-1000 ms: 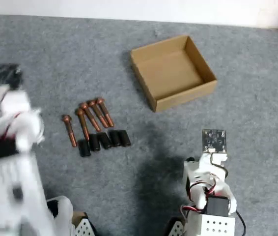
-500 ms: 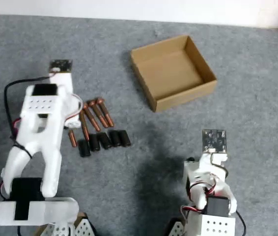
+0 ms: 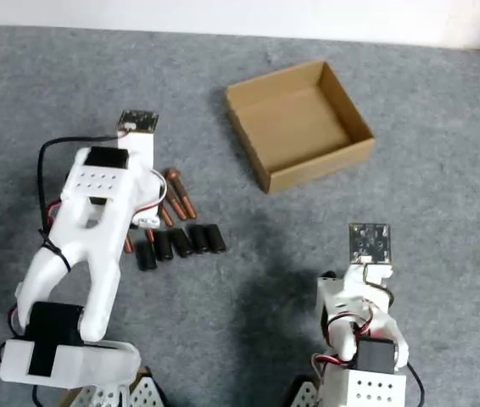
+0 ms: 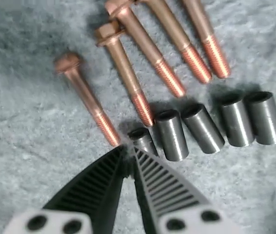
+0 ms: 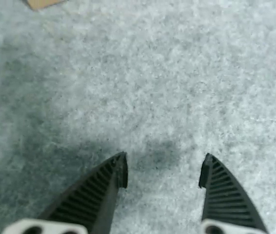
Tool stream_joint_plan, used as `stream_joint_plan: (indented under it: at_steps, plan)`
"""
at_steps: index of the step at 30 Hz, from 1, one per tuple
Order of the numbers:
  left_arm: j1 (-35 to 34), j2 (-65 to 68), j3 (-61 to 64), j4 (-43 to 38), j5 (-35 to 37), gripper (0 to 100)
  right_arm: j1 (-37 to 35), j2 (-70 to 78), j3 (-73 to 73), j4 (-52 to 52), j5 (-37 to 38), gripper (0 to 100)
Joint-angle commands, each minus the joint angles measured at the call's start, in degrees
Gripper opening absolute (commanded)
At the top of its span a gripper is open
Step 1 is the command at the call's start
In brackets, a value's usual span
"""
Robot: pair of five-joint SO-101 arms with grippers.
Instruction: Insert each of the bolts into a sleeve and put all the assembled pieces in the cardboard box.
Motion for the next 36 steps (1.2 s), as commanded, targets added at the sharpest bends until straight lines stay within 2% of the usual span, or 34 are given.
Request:
stream_joint_plan:
  at_steps: [1, 6, 13, 18, 26, 32, 36]
  plan:
    - [0.66, -0.22, 0.66, -2.9, 0.44, 1, -0.13, -0.04, 6.37, -0.75, -0.09, 22.8]
    - [-3.91, -0.22, 3.21, -10.11, 0.44, 1, 1.19, 0.13, 6.29, 0.22, -0.09, 22.8]
    - [-7.69, -0.22, 4.18, -10.9, 0.44, 1, 1.71, 0.13, 6.29, -0.31, -0.09, 22.8]
    - [-9.19, -0.13, 6.64, -15.47, 0.18, 1, 1.71, 0.13, 6.29, -0.31, -0.09, 22.8]
    - [-9.1, -0.13, 13.14, -23.21, 0.53, 23, 1.71, 0.13, 6.29, 0.4, -0.09, 22.8]
    - [-10.59, 1.89, 13.67, -27.34, 0.53, 23, 1.71, -0.04, 6.29, 0.92, -0.09, 22.8]
    - [-13.67, 9.89, 7.6, -29.63, 0.62, 23, 1.71, -0.04, 6.29, 0.92, -0.09, 22.8]
